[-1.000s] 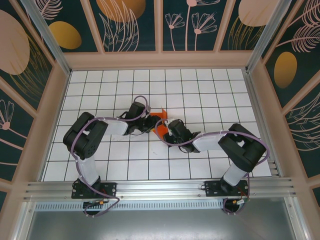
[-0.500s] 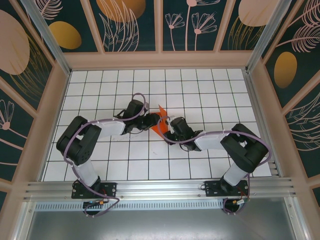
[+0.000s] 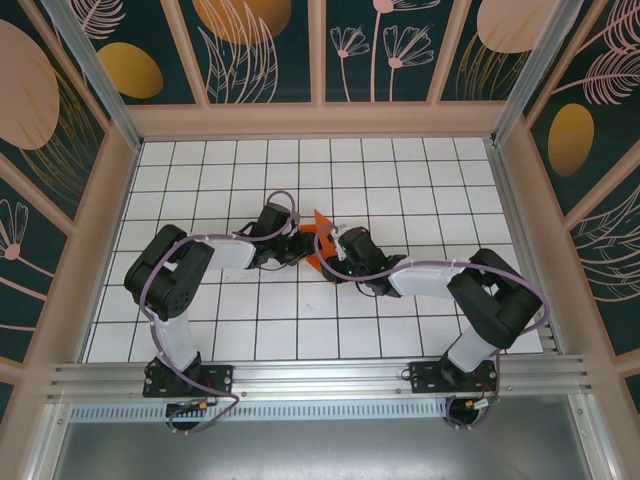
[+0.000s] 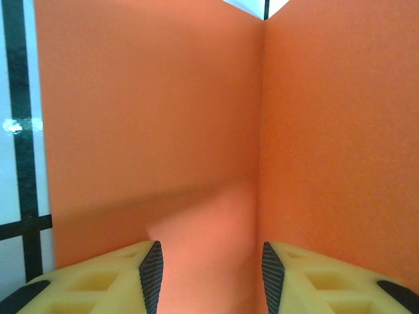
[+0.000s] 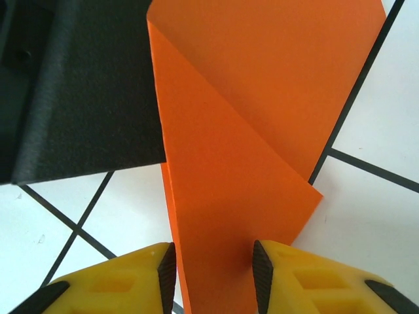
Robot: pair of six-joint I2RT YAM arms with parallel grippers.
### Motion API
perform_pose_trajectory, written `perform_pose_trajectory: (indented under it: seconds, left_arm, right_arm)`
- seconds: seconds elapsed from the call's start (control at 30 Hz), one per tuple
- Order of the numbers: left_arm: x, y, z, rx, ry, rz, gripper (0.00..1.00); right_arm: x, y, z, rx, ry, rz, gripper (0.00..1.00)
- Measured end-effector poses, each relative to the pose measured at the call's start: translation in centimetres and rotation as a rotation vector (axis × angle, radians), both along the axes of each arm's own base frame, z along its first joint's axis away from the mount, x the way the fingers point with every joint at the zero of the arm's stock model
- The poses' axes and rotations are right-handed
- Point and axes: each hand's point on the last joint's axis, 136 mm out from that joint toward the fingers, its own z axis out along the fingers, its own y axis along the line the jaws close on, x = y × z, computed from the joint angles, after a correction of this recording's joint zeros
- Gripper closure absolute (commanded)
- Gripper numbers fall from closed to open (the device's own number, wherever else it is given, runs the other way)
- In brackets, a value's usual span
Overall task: Fold a paper plane with a square sheet of paper (fold left side to right side)
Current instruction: Fourth fold the wing at the center of the table.
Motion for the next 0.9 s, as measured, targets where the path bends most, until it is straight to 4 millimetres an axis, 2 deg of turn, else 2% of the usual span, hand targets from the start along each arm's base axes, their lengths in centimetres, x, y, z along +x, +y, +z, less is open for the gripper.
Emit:
perform_pose_trajectory:
  seconds: [0.2, 0.47, 0.63, 0.9]
  left_arm:
    - [0.0, 0.0, 0.0, 0.0, -0.001, 0.0, 0.53]
    - [0.0, 0.0, 0.0, 0.001, 0.0, 0.0, 0.53]
    - [0.1, 0.2, 0.1, 0.01, -0.006, 0.007, 0.52]
    - [-0.1, 1.0, 0.9, 0.04, -0.032, 0.022, 0.5]
  right_arm:
    - [0.1, 0.1, 0.2, 0.0, 0.001, -0.001, 0.68]
    - [-0.1, 0.2, 0.1, 0.007, 0.015, 0.004, 0.86]
    - [-0.2, 0.3, 0.0, 0.015, 0.027, 0.012, 0.9]
    - [0.1, -0.1, 0.0, 0.081, 0.064, 0.005, 0.9]
